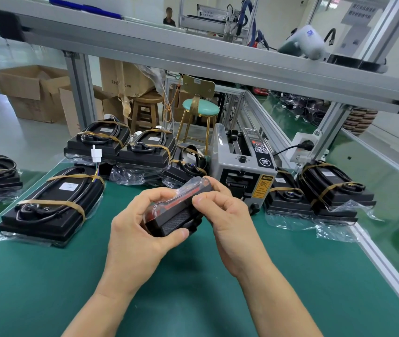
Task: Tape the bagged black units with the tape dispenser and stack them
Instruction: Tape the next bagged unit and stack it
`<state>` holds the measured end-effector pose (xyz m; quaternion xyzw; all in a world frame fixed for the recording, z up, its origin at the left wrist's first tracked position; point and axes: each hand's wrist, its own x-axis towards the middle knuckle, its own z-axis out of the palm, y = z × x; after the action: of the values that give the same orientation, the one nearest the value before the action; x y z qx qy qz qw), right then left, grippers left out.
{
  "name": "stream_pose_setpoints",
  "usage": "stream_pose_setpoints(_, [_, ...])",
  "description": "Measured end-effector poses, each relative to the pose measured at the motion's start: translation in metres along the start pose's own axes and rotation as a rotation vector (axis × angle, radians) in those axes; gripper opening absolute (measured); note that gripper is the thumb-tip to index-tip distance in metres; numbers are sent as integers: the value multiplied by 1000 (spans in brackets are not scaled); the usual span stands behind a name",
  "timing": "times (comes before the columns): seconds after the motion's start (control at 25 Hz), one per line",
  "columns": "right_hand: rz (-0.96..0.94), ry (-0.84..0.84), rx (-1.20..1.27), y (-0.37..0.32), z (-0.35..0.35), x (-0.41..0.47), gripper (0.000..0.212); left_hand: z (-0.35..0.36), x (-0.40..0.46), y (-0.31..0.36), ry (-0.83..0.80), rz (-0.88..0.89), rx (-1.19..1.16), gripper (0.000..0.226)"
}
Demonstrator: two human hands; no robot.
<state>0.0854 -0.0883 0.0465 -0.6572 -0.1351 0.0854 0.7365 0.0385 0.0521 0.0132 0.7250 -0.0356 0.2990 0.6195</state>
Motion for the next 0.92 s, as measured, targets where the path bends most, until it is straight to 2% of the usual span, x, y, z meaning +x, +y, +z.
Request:
stream_pose_setpoints(0.28, [29, -25, 97, -1, -1, 1, 15, -2, 0, 0, 7, 0, -23, 56])
stream_pose_setpoints(0.64, [3, -7, -19, 0, 1, -1, 9, 0, -1, 2, 9, 5, -1, 54])
stream_pose_setpoints(0.92, [-54, 62, -96, 2, 8, -2, 22, -1, -1, 3, 22, -1, -1, 54])
